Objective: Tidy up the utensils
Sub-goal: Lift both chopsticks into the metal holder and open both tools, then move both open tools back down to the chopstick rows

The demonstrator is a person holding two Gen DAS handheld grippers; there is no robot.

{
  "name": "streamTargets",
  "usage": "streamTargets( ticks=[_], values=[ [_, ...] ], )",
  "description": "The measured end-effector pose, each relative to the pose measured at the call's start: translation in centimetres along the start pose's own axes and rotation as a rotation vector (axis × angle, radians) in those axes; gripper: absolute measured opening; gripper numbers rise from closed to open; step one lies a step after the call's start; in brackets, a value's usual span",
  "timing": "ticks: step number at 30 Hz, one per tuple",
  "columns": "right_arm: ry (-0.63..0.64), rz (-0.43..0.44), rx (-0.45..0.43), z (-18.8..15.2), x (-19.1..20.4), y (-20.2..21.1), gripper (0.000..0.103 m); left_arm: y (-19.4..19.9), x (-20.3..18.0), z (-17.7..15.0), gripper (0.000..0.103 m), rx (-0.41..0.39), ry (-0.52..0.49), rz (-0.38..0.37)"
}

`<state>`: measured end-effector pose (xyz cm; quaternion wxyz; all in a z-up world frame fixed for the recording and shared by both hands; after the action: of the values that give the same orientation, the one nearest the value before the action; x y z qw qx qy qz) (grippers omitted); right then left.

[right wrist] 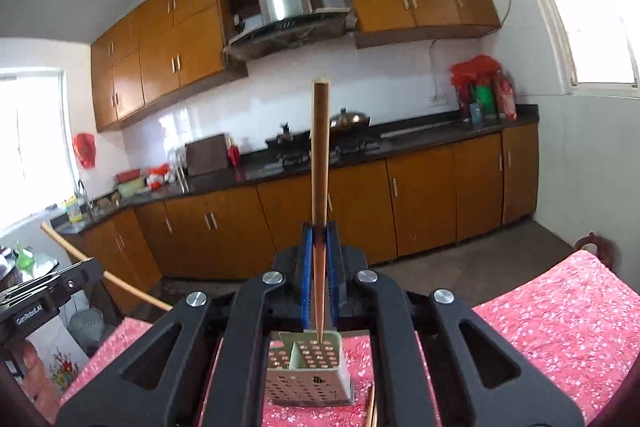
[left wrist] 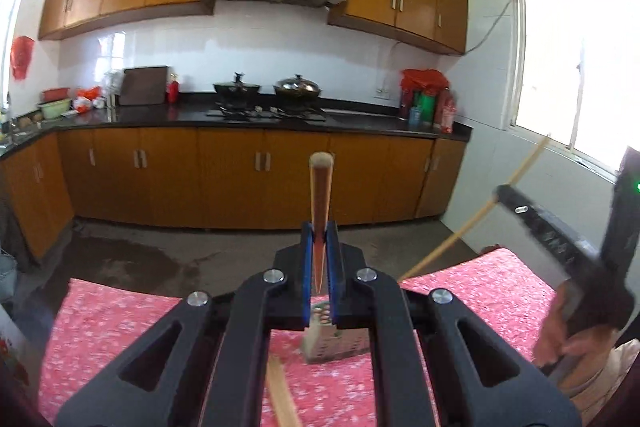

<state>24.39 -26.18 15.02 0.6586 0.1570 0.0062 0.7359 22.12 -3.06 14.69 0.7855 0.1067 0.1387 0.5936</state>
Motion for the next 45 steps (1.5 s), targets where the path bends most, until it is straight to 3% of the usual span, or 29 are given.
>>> streamTargets(
  ticks=[7,13,18,23,26,28,31,34,37,40,45],
  values=[
    [-0.001,-0.011,0.138,-4.2,-0.7,-3.7,0.008,-5.4,-1.7,-3.6,0.008,0.086,-0.032,-0.009],
    [-0.002,-0.006,0.176,-5.1,-0.8,-4.1,0.009,-7.5,-1.2,-4.8,0.009,0.12,-0.013,0.005],
    [0.0,-0.007,0.152,-4.6,-0.9,-2.9,0.027,-6.0,-0.3,-4.5,0.019,0.09,0.016,0.018],
    [-0.017,-0.035,0.102,-3.5,-2.3,-0.3,0.027,-2.3,1.3,-3.6,0.027,0.018,0.054,0.049],
    [-0.054,-0.077,0.121,-4.4,-4.5,1.1,0.028,0.4,3.3,-4.4,0.029,-0.013,0.091,0.082],
    [-0.077,-0.114,0.17,-6.1,-6.1,1.3,0.028,1.3,4.4,-5.5,0.031,-0.005,0.096,0.125],
    [-0.074,-0.138,0.354,-11.5,-8.0,-0.1,0.025,1.3,6.5,-9.4,0.031,0.08,0.081,0.205],
    [-0.087,-0.095,0.54,-17.3,-8.4,-1.4,0.015,0.0,8.0,-14.2,0.031,0.199,0.097,0.224],
    [-0.088,-0.067,0.654,-21.8,-8.2,-1.8,0.014,-0.8,8.7,-18.3,0.031,0.298,0.117,0.218],
    [-0.08,-0.051,0.698,-23.8,-7.5,-1.7,0.014,-1.3,8.5,-21.7,0.031,0.366,0.127,0.192],
    [-0.044,-0.066,0.72,-25.3,-6.6,-2.0,0.013,-1.3,7.1,-24.3,0.031,0.404,0.113,0.15]
  ],
)
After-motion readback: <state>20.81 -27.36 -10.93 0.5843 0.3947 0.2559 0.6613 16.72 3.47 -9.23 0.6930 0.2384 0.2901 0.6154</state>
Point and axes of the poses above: each gripper's, at about its wrist camera, not at the fingertips, and y roughly against the way its jaws point, x to its left, z to its top, the point moved 2 cm from there along -y, roughly the way its jaws point, and after that the axes turned 2 degrees about -z, right-handed, at the moved point
